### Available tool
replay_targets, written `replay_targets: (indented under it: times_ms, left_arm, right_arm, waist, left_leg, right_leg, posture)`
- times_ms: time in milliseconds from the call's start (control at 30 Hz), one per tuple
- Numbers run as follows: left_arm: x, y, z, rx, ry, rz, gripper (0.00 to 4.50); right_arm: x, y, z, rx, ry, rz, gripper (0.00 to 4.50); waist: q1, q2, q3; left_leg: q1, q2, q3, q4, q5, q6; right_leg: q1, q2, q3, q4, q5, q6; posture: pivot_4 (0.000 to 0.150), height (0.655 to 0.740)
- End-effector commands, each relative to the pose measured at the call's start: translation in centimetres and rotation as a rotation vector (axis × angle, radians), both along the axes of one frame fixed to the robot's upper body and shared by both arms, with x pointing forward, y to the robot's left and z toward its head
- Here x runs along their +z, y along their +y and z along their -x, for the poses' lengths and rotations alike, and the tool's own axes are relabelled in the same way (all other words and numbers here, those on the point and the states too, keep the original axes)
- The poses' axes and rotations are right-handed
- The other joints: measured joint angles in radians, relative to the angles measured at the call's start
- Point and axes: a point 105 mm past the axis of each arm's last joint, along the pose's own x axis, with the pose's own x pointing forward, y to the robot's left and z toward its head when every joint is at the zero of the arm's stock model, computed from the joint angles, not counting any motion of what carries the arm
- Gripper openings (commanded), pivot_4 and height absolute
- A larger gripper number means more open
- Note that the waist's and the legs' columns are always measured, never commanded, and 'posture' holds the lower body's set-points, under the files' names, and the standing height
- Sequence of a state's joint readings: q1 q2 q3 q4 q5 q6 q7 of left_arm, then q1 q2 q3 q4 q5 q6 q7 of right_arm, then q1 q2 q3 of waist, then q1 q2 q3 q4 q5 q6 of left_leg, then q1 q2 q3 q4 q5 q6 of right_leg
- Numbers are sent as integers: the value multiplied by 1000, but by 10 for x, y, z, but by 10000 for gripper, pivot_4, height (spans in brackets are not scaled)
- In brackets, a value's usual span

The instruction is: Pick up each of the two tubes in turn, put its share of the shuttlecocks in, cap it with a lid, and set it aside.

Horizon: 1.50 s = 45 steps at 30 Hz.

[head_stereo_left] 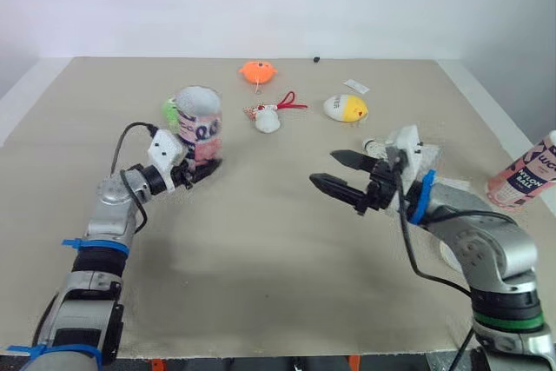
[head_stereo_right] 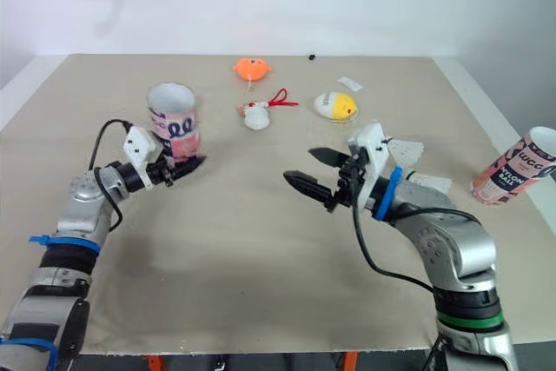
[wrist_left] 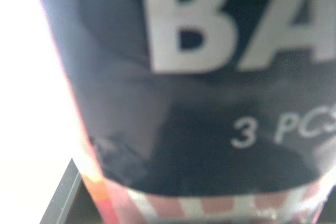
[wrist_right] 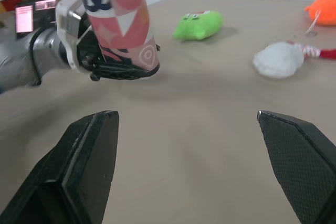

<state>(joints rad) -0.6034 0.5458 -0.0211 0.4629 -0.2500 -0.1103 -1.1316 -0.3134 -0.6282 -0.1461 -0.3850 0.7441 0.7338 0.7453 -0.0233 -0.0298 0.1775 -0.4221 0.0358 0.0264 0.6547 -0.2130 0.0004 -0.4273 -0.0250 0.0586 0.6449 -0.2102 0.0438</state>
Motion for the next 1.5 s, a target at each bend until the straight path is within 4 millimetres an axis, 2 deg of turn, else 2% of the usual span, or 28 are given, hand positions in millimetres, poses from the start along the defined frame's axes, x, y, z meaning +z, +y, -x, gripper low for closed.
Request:
replay_targets:
  times_ms: [33, 200, 367, 433, 600, 800, 900, 967, 1067, 1300, 1500]
  left_arm:
    - [3, 2, 26, -259, 91, -216, 25635]
    - [10, 12, 34, -379, 213, -417, 25635]
    - [16, 7, 34, -418, 231, -469, 25635]
    - [16, -1, 35, -442, 236, -459, 25635]
    - [0, -8, 40, -477, 270, -457, 25635]
    - [-15, -12, 49, -498, 318, -450, 25635]
    - [-23, -14, 55, -508, 351, -457, 25635]
    - [-25, -15, 56, -512, 356, -458, 25635]
    - [-29, -16, 58, -515, 365, -464, 25635]
    - [-32, -18, 56, -509, 365, -471, 25635]
    - [-32, -18, 55, -502, 367, -467, 25635]
  right_arm:
    - [14, -12, 19, 0, -43, 16, 45000]
    - [15, -28, 40, -54, -23, 47, 45000]
    - [5, -36, 54, -110, 13, 96, 45000]
    - [-5, -48, 50, -201, 37, 126, 45000]
    - [-27, -83, 20, -481, 58, 200, 45000]
    - [-33, -94, 26, -494, 80, 201, 45000]
    - [-36, -102, 21, -517, 94, 210, 45000]
    - [-37, -101, 17, -516, 84, 228, 45000]
    - [-40, -94, -3, -537, 69, 236, 45000]
    - [-66, -88, -50, -594, 88, 295, 45000]
    - [-63, -83, -83, -617, 54, 293, 45000]
  waist:
    - [-1, 0, 0]
    - [2, 0, 0]
    - [2, 0, 0]
    - [0, -1, 0]
    - [0, -1, 0]
    - [0, -1, 0]
    - [0, -1, 0]
    - [0, -1, 0]
    - [-2, 0, 0]
    - [2, 1, 0]
    - [0, 2, -1]
  left_leg:
    - [0, 0, 0, 0, 0, 0]
    - [0, 2, -1, 0, 0, 0]
    - [0, 1, -1, 1, 0, 1]
    - [0, 1, -1, 1, 0, 1]
    - [0, 1, -1, 1, 0, 1]
    - [0, 1, -1, 1, 0, 1]
    - [-1, 1, -1, 1, 0, 2]
    - [0, 1, 0, 1, 0, 2]
    - [1, 1, 0, 2, 0, 2]
    - [1, 0, 0, 2, 2, 4]
    - [1, -2, 1, 2, 2, 4]
  right_leg:
    - [0, 0, 0, 0, -1, 0]
    - [-1, 1, -2, 1, -5, 1]
    - [0, 1, -1, 1, -6, 0]
    - [0, 1, -1, 1, -6, 0]
    - [-1, 1, -1, 1, -5, 1]
    - [-1, 2, -1, 2, -5, 3]
    - [-1, 1, 0, 2, -5, 4]
    - [0, 1, 0, 2, -5, 4]
    - [0, 1, 1, 2, -5, 1]
    - [1, 1, 1, 2, -4, 0]
    - [1, 0, 3, 2, -2, 6]
  posture:
    - [1500, 7400]
    - [1500, 7400]
    - [1500, 7400]
    - [1500, 7400]
    - [1500, 7400]
    - [1500, 7400]
    - [1500, 7400]
    - [1500, 7400]
    - [1500, 7400]
    - [1500, 7400]
    - [1500, 7400]
